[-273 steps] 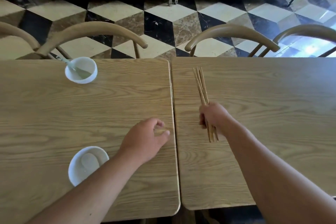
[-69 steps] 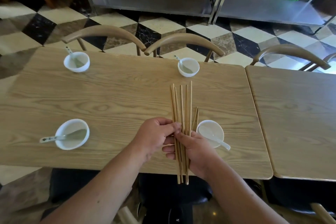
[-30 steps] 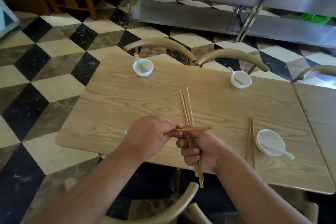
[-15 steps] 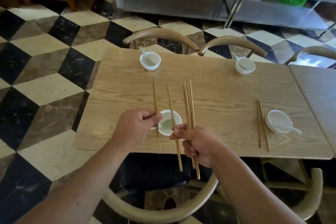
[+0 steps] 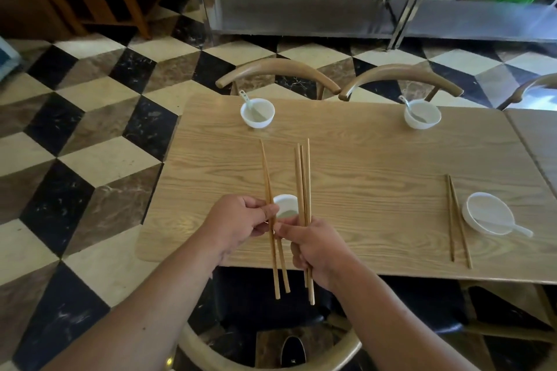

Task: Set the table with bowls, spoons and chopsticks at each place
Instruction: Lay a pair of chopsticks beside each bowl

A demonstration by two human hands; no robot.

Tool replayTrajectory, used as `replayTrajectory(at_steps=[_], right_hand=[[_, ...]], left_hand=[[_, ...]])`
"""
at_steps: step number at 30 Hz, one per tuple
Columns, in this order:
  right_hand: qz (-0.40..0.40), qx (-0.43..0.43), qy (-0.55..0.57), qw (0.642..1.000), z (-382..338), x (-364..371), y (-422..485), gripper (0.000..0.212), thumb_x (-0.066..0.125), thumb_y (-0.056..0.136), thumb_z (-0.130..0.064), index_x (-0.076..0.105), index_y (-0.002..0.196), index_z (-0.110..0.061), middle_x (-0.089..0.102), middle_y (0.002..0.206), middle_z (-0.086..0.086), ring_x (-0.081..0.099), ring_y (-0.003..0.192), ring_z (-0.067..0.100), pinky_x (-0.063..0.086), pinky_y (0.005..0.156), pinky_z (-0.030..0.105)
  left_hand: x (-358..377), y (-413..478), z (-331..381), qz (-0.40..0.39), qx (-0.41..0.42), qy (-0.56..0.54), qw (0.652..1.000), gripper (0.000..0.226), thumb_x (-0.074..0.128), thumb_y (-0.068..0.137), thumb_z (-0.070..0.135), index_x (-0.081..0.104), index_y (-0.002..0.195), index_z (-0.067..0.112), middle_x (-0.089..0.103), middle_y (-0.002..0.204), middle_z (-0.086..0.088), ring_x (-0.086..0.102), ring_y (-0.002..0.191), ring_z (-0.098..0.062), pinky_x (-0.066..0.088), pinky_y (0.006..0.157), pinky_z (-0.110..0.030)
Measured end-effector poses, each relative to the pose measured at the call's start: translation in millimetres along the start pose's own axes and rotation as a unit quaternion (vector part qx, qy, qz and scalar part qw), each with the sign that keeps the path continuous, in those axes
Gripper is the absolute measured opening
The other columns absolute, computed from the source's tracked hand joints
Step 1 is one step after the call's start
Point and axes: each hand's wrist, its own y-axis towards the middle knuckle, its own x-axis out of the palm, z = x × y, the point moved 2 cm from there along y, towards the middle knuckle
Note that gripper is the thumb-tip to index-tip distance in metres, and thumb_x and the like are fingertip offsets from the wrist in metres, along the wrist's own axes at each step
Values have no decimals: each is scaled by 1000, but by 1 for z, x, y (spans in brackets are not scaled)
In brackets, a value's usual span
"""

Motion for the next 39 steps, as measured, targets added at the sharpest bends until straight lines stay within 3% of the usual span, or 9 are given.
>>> replayTrajectory(at_steps=[5, 9, 13, 16, 21, 26, 31, 37, 39], right_hand=[[-11, 28, -46, 998, 6, 2, 10, 13, 81, 93, -23, 73, 92, -12, 48, 70, 11, 28, 47, 13, 26, 45, 28], [-38, 58, -75, 995, 15, 18, 15, 26, 78, 96, -27, 74, 101, -1, 71, 82, 9, 30, 49, 12, 24, 48, 28], [-37, 69, -76, 994, 22, 37, 30, 19, 73, 100, -28, 76, 99, -9, 82, 94, 9, 32, 49, 12, 25, 49, 28], [-12, 76, -66, 995, 30, 54, 41, 21, 71, 101, -28, 76, 102, -8, 82, 94, 8, 31, 49, 13, 24, 49, 28], [50, 83, -32, 995, 54, 93, 55, 22, 66, 103, -26, 75, 105, -5, 81, 93, 14, 33, 44, 13, 24, 42, 27], [100, 99, 19, 990, 77, 122, 61, 30, 68, 102, -33, 74, 107, -3, 81, 89, 10, 36, 45, 13, 29, 42, 27], [161, 148, 29, 975, 105, 128, 61, 23, 69, 101, -32, 76, 104, -10, 82, 87, 4, 42, 48, 12, 38, 46, 27], [211, 138, -31, 967, 128, 114, 81, 26, 69, 100, -33, 80, 89, -13, 81, 77, -1, 51, 53, 13, 45, 53, 30], [223, 129, -75, 963, 131, 112, 85, 34, 66, 101, -40, 78, 85, -13, 72, 60, -8, 49, 49, 10, 44, 50, 25]], left_hand=[[-5, 12, -7, -13, -8, 3, 1000, 16, 80, 94, 24, 84, 95, 9, 82, 83, -5, 76, 76, -14, 65, 87, -37], [-25, 33, -15, -10, -21, -1, 1000, 15, 78, 95, 24, 83, 96, 10, 83, 89, -8, 77, 86, -22, 64, 88, -38], [-47, 64, -21, -21, -29, 3, 999, 14, 78, 95, 23, 85, 89, 13, 82, 87, -10, 73, 78, -16, 65, 79, -32], [-64, 90, -29, -50, -37, 19, 998, 17, 76, 97, 24, 85, 87, 15, 78, 79, -3, 71, 74, -13, 62, 68, -24], [-89, 129, -39, -92, -57, 40, 993, 17, 76, 97, 23, 83, 91, 8, 70, 75, -3, 64, 66, -11, 65, 69, -26], [-101, 156, -59, -134, -67, 82, 985, 20, 77, 97, 24, 83, 97, 4, 73, 82, -5, 66, 69, -12, 66, 86, -40], [-93, 172, -90, -161, -99, 110, 976, 19, 75, 98, 22, 80, 93, 5, 72, 76, -4, 66, 65, -13, 62, 91, -46], [-70, 190, -110, -157, -81, 157, 972, 22, 75, 99, 26, 76, 85, 9, 73, 75, -3, 66, 57, -9, 59, 58, -23], [-68, 198, -117, -148, -74, 178, 970, 24, 75, 99, 28, 77, 84, 10, 76, 75, -5, 68, 58, -12, 62, 64, -30]])
